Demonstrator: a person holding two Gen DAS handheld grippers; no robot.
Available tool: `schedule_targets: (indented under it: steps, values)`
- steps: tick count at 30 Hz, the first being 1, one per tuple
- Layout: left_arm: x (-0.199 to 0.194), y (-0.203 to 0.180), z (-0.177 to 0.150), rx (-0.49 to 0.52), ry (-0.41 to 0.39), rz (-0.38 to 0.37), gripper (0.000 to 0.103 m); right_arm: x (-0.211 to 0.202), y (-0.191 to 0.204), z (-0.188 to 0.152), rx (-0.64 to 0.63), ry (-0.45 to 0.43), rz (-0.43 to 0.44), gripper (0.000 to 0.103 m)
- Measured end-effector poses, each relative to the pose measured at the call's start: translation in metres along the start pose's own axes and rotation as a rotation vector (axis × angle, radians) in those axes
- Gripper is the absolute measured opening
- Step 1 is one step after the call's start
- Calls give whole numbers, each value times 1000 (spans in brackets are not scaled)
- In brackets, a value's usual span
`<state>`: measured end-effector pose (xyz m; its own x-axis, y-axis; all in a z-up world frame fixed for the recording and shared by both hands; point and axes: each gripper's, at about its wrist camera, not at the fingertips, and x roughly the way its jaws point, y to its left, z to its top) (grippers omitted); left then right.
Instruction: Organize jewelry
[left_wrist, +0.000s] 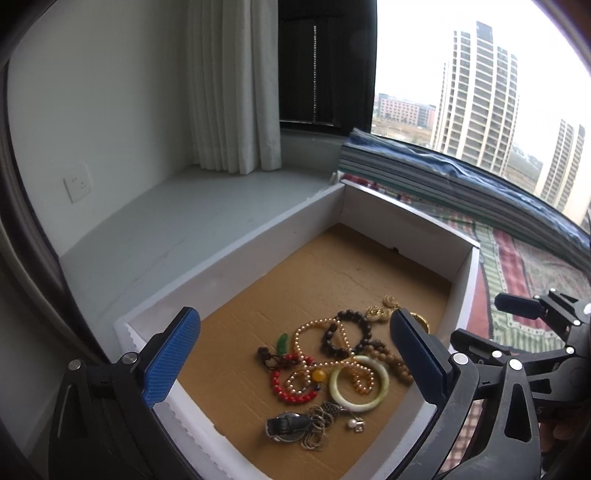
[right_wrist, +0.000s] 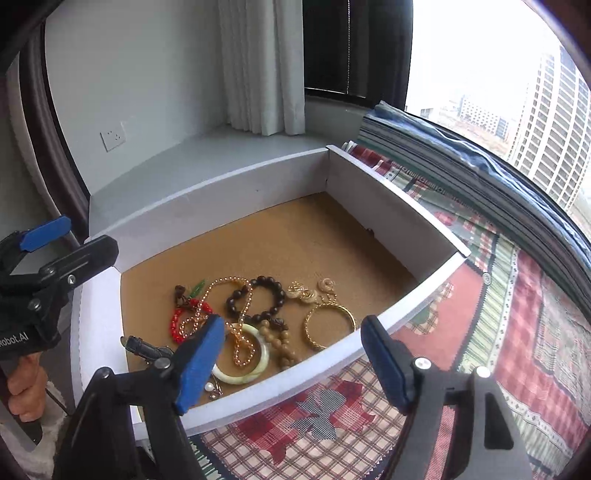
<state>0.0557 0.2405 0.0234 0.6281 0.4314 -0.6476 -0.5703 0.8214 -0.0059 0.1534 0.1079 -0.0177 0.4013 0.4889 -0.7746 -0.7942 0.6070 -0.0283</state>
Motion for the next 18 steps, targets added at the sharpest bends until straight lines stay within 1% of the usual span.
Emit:
schedule_targets:
  steps: [2, 5, 8, 12, 14, 16, 18]
  values:
    - [-5, -2, -4, 6, 11, 8, 102, -4, 6, -2, -12, -12, -22, 79]
    - [-9, 0, -8, -6, 48, 24, 102, -10, 16, -4, -27, -26, -40, 80]
    - [-10, 6, -11, -23, 62, 59, 102, -13, 22, -3, -30, -34, -52, 80]
    - [-11, 10, -13, -20, 61, 127, 102, -16, 26, -2, -27, -42, -72, 80]
    - [-10, 10, -14, -5, 73, 162, 103, -17, 28, -2, -23, -45, -72, 80]
    - [-11, 9, -15, 6, 77, 178, 103, -18, 30, -2, -23, -43, -73, 81]
    - [-11, 10, -16, 7, 99, 173, 103, -17, 32, -1, -28, -40, -76, 81]
